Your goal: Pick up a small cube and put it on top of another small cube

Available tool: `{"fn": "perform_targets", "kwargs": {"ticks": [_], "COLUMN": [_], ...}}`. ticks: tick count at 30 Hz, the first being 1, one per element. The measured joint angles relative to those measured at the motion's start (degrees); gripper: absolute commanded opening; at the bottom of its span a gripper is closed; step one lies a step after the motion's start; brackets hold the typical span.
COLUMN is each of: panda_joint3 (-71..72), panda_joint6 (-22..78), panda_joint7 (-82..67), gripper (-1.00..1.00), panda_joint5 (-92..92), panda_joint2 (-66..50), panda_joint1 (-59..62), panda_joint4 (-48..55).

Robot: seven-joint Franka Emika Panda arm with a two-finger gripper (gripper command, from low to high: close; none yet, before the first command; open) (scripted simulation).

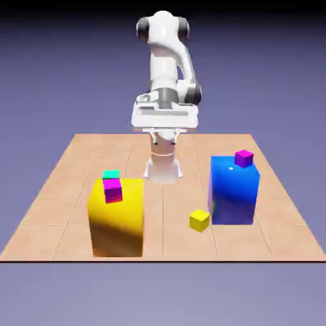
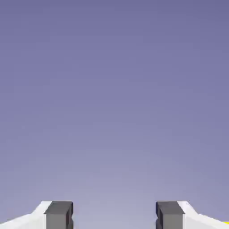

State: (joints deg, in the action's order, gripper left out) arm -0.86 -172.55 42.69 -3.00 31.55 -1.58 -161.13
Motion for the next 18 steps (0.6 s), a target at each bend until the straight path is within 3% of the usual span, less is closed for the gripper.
{"fn": "perform_targets", "kwargs": {"ticks": [18], "panda_joint3": [-12.8], "panda_joint6": [21.8], "panda_joint7": [3.5], "gripper": [0.00], "panda_joint5": [-44.9], "panda_joint2": [-16.5], "panda_joint1": [-13.4], "panda_joint4": [-1.9]}}
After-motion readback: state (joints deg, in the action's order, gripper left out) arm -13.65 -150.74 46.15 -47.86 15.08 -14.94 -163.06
